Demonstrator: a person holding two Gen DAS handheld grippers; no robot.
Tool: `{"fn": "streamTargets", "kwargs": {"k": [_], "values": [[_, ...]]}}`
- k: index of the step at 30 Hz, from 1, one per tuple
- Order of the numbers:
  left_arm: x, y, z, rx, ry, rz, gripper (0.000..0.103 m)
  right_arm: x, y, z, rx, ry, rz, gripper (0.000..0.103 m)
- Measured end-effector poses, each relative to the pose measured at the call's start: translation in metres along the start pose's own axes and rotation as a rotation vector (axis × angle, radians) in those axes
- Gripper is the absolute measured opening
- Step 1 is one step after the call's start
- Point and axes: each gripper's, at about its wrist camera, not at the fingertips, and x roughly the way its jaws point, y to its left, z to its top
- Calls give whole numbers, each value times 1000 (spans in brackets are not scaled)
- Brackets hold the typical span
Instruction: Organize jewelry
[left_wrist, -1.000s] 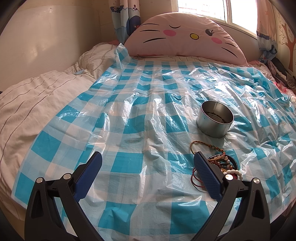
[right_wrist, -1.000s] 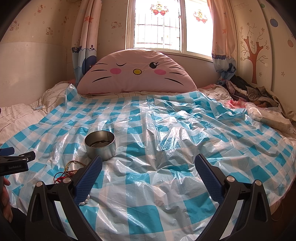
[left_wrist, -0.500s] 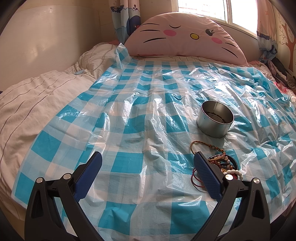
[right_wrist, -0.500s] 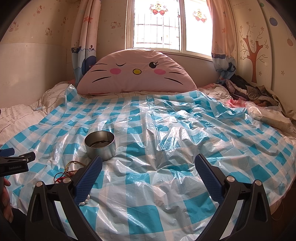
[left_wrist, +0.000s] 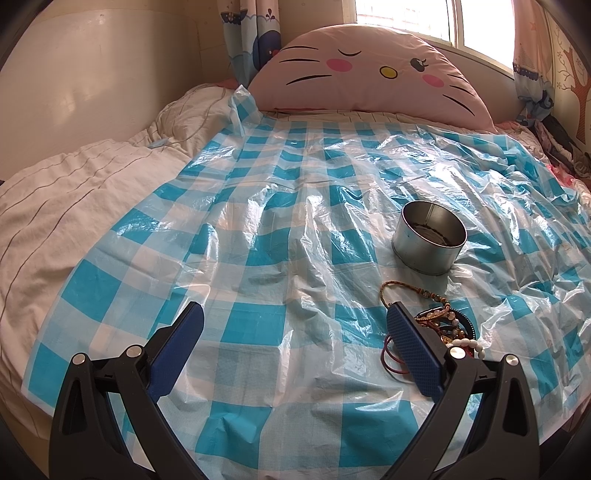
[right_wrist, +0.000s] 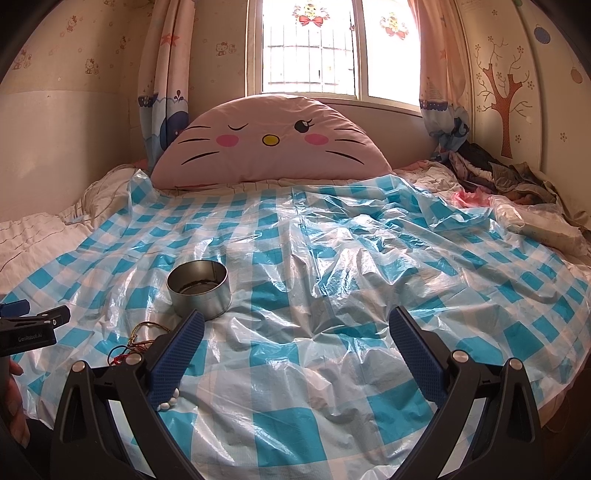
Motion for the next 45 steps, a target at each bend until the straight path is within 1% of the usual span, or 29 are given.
{"fn": "streamTargets", "kwargs": {"k": [45], "values": [[0, -1, 0, 1, 2, 2, 95, 1, -3, 1, 8, 3, 3, 96]]}}
